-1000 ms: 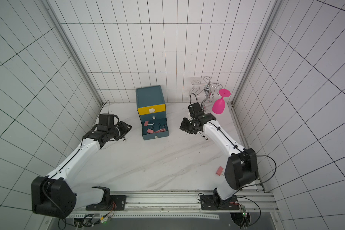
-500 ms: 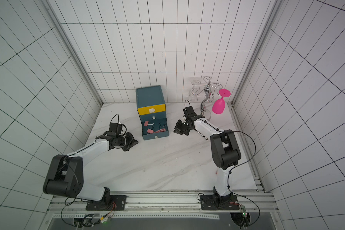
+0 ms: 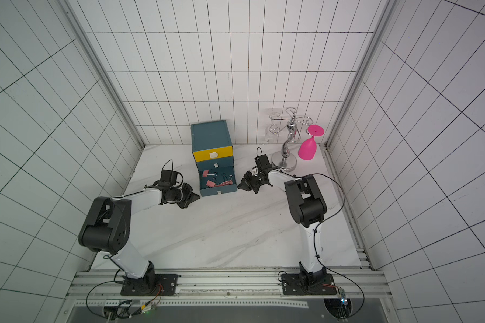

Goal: Put the binder clips in the drawer according to color
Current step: Close the drawer in the storage box.

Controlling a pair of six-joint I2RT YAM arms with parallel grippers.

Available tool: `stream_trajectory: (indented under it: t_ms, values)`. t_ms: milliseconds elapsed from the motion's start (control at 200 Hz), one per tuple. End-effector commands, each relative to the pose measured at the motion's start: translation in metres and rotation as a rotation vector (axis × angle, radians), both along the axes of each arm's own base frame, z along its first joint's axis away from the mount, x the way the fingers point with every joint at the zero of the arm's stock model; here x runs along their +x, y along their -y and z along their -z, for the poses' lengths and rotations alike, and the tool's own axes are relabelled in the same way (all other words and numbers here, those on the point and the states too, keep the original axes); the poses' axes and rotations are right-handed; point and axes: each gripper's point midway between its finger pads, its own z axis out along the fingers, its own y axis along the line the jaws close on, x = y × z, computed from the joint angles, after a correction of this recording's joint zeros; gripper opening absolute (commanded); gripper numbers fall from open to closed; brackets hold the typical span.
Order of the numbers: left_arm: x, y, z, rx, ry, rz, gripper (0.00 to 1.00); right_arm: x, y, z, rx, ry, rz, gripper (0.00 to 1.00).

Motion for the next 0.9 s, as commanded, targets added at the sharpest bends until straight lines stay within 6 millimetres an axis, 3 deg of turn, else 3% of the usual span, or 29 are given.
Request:
stream_trajectory:
  t_ms: [0,275,895]
  values:
    - [0.022,0.004,-0.011,-0.035,0.044,-0.004,0.00,0.018,-0.007,-0.013,0.061,0.028,0.009,0.00]
    - [0.043,0.009,-0.017,-0.056,0.058,-0.013,0.00,0.040,-0.013,-0.021,0.114,0.032,0.032,0.00]
    - [0.091,0.010,-0.011,-0.078,0.069,-0.044,0.00,0.084,-0.019,-0.027,0.160,0.045,0.076,0.00]
